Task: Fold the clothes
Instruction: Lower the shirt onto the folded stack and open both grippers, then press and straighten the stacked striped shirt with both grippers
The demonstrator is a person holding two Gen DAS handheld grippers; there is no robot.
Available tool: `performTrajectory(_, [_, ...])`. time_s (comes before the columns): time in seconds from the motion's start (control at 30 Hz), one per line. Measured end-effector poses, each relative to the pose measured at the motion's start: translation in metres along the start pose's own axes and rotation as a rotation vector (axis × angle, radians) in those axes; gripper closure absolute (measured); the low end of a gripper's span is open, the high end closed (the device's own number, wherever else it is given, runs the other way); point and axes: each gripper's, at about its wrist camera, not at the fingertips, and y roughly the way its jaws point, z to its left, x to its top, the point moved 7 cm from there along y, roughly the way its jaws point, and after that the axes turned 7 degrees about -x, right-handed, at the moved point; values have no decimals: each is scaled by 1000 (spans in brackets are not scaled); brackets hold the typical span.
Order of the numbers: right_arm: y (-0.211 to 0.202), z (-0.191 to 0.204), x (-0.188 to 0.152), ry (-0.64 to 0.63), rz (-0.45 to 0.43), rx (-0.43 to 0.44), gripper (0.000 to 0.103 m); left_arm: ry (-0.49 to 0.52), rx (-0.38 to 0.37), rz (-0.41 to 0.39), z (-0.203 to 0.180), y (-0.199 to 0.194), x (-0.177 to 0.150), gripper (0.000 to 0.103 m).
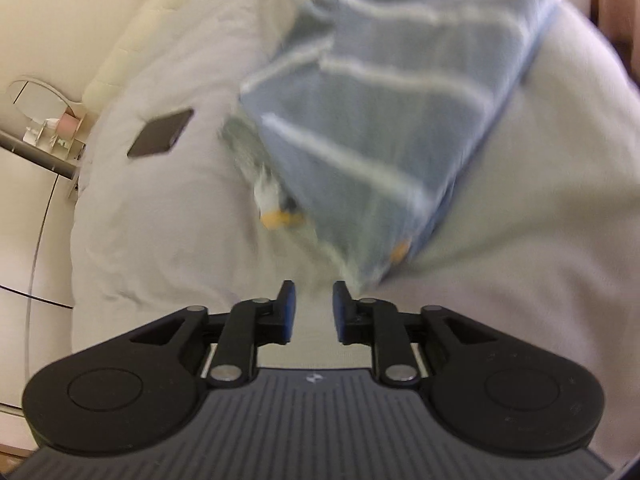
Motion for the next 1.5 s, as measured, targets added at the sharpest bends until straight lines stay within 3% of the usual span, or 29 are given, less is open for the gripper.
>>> performTrajectory(0.13, [-9, 7, 17, 39, -15, 27, 76, -9, -61, -42, -14, 9, 16, 74])
performTrajectory(0.3, [-15, 16, 35, 47, -12, 49, 76, -6, -116, -16, -25, 38, 11, 74])
performTrajectory(0.4, [-16, 15, 45, 32, -7, 44, 74, -8, -142, -20, -19, 36, 4, 73])
performTrajectory(0.57, [-17, 1, 62, 52, -3, 0, 71, -16, -120, -56, 11, 21, 0, 73])
performTrajectory(0.93, [18, -69, 95, 98, -25, -54, 59, -278, -237, -158, 103, 65, 96, 68])
performTrajectory(1.07, [59, -95, 101, 105, -30, -8, 59, -311, -294, -154, 112, 95, 125, 68])
performTrajectory(1.13, [75, -100, 112, 104, -61, 64, 61, -308, -293, -136, 115, 113, 135, 68])
performTrajectory(1.2, [91, -99, 124, 105, -86, 149, 72, -320, -282, -108, 118, 133, 140, 65])
performTrajectory(1.3, [117, -97, 139, 88, -98, 202, 73, -345, -280, -73, 121, 160, 144, 64])
performTrajectory(1.5, [168, -123, 138, 293, -28, 275, 80, -375, -283, -53, 126, 166, 143, 64])
